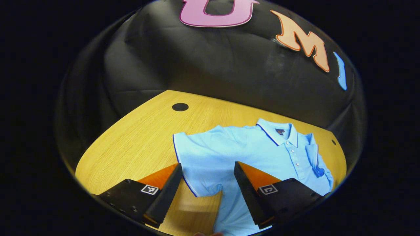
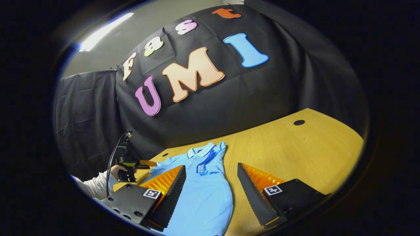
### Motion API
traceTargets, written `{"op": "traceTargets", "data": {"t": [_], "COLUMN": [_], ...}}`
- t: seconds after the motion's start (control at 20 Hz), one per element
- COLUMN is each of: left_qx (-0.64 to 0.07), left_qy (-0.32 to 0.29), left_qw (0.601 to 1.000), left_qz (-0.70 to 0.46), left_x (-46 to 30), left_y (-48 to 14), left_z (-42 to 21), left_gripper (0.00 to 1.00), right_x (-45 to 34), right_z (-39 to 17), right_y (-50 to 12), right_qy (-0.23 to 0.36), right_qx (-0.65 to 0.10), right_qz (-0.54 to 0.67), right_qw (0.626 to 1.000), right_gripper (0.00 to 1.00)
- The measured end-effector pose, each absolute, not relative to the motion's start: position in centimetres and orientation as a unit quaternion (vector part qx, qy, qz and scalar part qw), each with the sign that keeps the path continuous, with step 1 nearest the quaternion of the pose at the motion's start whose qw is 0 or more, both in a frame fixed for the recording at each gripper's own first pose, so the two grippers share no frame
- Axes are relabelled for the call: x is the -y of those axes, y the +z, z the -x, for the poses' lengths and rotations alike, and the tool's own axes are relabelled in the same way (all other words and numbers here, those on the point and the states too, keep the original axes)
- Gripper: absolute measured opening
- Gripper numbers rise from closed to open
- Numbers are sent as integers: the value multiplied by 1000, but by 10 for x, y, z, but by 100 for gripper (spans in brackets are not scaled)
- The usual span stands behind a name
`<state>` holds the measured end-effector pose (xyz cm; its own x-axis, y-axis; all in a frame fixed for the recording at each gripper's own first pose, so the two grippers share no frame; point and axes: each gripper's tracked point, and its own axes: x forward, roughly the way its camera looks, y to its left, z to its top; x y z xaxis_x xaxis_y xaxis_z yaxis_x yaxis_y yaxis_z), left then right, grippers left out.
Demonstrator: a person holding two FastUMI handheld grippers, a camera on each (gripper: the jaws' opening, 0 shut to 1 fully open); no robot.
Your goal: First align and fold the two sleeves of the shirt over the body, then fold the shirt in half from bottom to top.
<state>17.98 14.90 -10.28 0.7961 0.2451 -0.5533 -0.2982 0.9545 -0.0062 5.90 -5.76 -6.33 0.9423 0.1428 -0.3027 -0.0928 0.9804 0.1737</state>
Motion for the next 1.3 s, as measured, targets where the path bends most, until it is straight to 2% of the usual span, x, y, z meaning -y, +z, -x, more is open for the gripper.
{"op": "traceTargets", "data": {"t": [0.5, 0.65, 0.7, 0.8, 0.85, 0.9, 0.95, 1.05, 1.3], "left_qx": [-311, -315, -313, -308, -306, -305, -305, -313, -282], "left_qy": [170, 163, 160, 152, 147, 144, 143, 142, 134], "left_qw": [935, 935, 936, 939, 940, 941, 941, 939, 950], "left_qz": [17, 10, 12, 18, 20, 24, 24, 10, -7], "left_x": [-159, -158, -157, -151, -146, -141, -139, -139, -131], "left_y": [-119, -120, -122, -121, -119, -119, -119, -119, -94], "left_z": [-184, -187, -188, -191, -193, -195, -196, -196, -211], "left_gripper": [92, 88, 83, 65, 46, 34, 16, 0, 0], "right_x": [98, 104, 109, 124, 134, 143, 151, 162, 185], "right_z": [-19, -7, -5, -1, 0, 3, 5, 7, -4], "right_y": [-50, -44, -42, -34, -33, -31, -29, -26, -21], "right_qy": [15, 9, 5, -6, -15, -21, -27, -33, -41], "right_qx": [-127, -114, -109, -98, -97, -94, -92, -89, -90], "right_qz": [-48, -45, -47, -45, -43, -40, -39, -36, -33], "right_qw": [991, 992, 993, 994, 994, 994, 995, 995, 995], "right_gripper": [97, 98, 98, 98, 98, 98, 98, 98, 98]}}
